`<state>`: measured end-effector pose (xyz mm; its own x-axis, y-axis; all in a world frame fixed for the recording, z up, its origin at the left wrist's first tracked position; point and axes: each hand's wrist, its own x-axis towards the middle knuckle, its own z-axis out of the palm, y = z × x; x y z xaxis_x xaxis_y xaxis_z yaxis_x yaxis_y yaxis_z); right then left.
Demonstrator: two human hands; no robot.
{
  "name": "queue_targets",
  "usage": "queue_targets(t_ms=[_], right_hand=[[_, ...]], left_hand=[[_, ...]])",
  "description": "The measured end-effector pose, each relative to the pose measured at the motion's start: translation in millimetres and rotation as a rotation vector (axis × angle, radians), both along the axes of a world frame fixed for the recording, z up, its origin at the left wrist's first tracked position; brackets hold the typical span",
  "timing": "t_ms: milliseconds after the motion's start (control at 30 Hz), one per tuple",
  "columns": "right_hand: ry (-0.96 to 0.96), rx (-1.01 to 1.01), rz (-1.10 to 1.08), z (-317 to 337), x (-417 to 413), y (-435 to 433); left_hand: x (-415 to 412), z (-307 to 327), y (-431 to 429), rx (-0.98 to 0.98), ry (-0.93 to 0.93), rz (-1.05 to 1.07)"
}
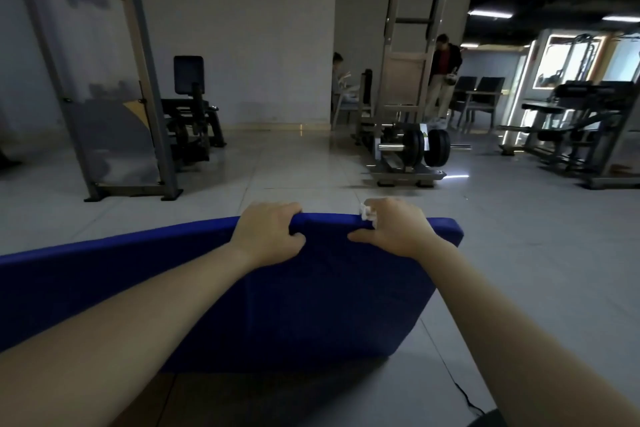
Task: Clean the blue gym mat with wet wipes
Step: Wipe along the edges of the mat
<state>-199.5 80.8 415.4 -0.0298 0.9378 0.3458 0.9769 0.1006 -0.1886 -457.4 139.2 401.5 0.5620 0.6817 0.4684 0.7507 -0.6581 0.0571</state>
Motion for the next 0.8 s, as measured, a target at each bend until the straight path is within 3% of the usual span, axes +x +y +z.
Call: queue_targets(t_ms=[67, 167, 200, 333, 467, 800], right_hand=[[0.288, 0.074, 0.002, -8, 17, -6], [0.642, 0.431, -0.256, -32, 63, -17], [0.741, 0.458, -0.332, -46, 79, -20], [1.211, 0.213, -0.314, -102, 95, -17], [1.179, 0.064, -0.160, -141, 75, 3], [1.190, 0.046, -0.169, -177, 87, 5]], left_hand=[[-5, -12, 9, 0.081, 0.012, -0.021], [-14, -27, 23, 0.122, 0.009, -0.021], [-15, -32, 25, 0.140, 0.012, -0.016], [-19, -31, 30, 0.203, -0.022, -0.003], [-21, -24, 45, 0.201, -0.039, 0.006], [12, 26, 106, 0.261, 0.034, -0.036]])
